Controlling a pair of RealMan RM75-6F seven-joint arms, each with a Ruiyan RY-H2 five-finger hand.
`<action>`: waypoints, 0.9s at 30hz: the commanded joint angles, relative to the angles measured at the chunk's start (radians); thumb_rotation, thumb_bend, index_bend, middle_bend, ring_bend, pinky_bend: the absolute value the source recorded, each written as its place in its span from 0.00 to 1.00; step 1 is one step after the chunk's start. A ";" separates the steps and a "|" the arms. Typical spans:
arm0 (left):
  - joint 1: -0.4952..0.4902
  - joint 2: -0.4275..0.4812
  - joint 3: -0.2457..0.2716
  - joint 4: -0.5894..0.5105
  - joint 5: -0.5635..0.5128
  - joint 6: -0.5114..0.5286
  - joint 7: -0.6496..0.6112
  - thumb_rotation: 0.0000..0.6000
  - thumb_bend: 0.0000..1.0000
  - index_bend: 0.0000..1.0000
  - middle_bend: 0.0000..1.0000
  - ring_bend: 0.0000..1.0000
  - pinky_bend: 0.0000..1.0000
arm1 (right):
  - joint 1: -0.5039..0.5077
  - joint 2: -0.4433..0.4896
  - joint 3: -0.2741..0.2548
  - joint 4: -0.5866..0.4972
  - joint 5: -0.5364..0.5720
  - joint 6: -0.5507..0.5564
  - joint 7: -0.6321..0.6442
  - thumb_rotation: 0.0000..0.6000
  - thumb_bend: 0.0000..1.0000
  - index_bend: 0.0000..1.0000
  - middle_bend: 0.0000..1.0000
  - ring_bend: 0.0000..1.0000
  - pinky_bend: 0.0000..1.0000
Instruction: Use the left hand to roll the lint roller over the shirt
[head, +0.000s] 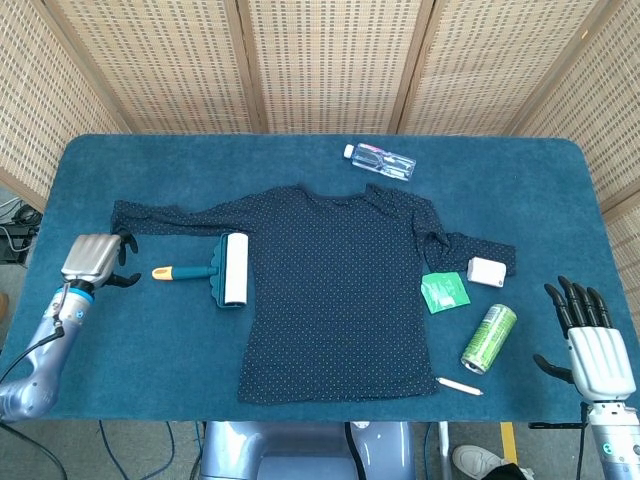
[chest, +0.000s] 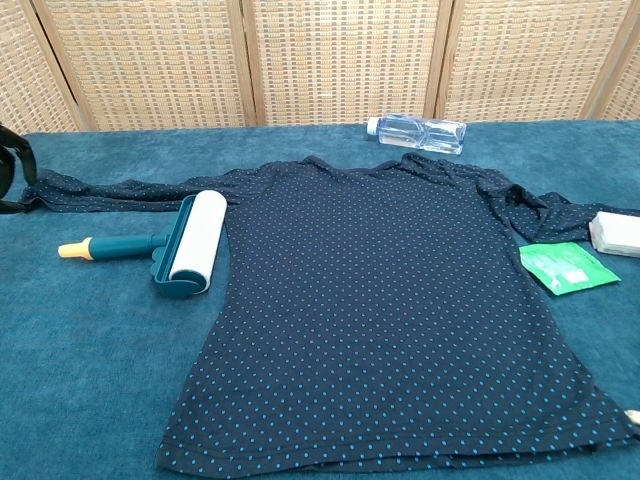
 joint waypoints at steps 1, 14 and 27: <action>-0.030 -0.026 0.011 0.013 -0.031 0.001 0.039 1.00 0.28 0.42 0.57 0.53 0.63 | 0.000 0.000 0.000 0.001 0.000 0.000 0.002 1.00 0.08 0.00 0.00 0.00 0.00; -0.114 -0.163 0.072 0.104 -0.123 0.047 0.203 1.00 0.28 0.43 0.57 0.53 0.63 | 0.001 -0.001 0.006 0.017 0.007 0.001 0.033 1.00 0.08 0.00 0.00 0.00 0.00; -0.168 -0.239 0.071 0.153 -0.186 0.048 0.252 1.00 0.29 0.43 0.60 0.55 0.63 | 0.001 -0.003 0.009 0.026 0.013 0.000 0.050 1.00 0.08 0.00 0.00 0.00 0.00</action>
